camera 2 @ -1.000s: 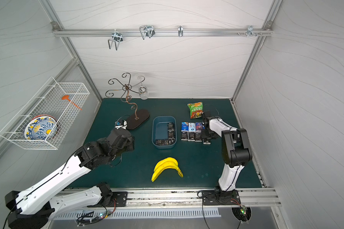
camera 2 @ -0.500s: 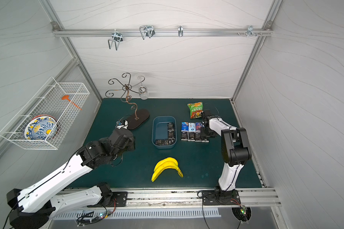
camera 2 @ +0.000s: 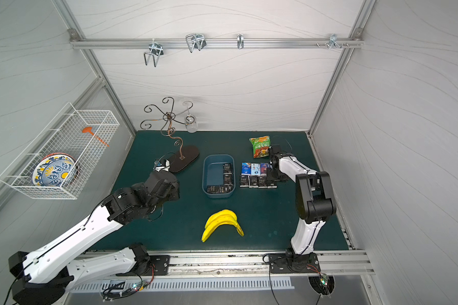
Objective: Take the pocket tissues out of the storage box
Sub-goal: Move the pocket tissues to the center of the board.
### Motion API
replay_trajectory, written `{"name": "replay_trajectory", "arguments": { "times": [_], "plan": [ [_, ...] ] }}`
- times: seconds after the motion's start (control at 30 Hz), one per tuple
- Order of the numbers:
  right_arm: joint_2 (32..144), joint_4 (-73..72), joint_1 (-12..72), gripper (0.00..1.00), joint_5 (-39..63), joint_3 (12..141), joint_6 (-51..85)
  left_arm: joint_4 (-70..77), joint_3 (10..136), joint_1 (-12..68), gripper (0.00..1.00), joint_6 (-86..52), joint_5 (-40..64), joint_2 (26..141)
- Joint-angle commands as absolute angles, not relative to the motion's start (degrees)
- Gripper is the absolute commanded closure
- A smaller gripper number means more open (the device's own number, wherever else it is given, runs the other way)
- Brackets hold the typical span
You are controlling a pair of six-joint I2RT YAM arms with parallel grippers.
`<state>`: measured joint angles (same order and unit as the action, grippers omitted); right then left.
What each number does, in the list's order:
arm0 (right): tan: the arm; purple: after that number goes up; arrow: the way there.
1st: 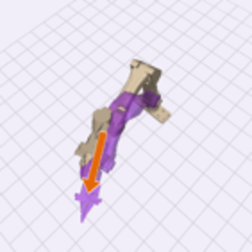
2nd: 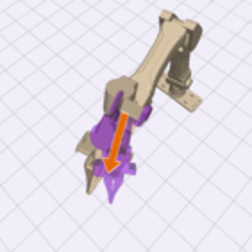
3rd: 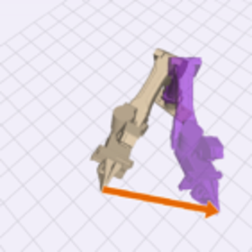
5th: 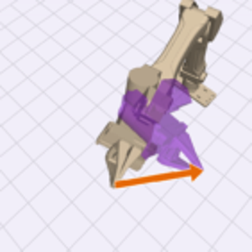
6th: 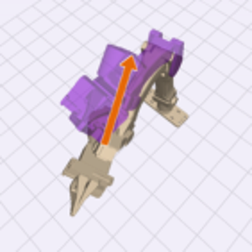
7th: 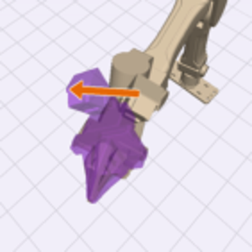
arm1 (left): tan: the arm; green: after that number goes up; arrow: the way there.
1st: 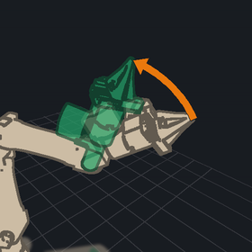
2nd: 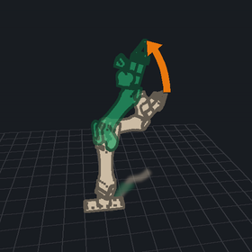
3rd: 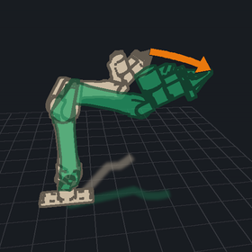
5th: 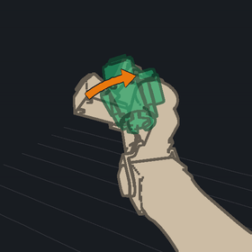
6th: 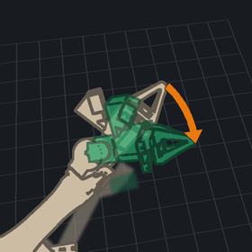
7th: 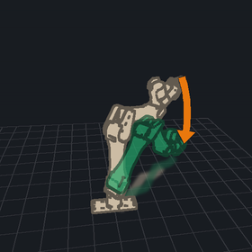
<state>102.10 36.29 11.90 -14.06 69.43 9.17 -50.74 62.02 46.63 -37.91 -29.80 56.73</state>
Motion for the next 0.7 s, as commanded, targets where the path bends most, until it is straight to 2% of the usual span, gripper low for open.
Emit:
{"name": "replay_trajectory", "arguments": {
  "times": [0.0,0.3,0.67],
  "plan": [
    [97.8,38.5,12.0,0.56,-13.3,71.1,9.6,-51.0,64.4,47.0,0.58,-38.4,-30.9,56.3],
    [95.4,39.1,11.9,0.55,-13.6,70.9,9.0,-51.1,64.6,47.1,0.57,-38.3,-30.9,56.3],
    [99.4,37.1,11.1,0.55,-12.7,68.7,8.9,-51.2,64.6,47.0,0.57,-38.2,-31.2,56.3]
  ]
}}
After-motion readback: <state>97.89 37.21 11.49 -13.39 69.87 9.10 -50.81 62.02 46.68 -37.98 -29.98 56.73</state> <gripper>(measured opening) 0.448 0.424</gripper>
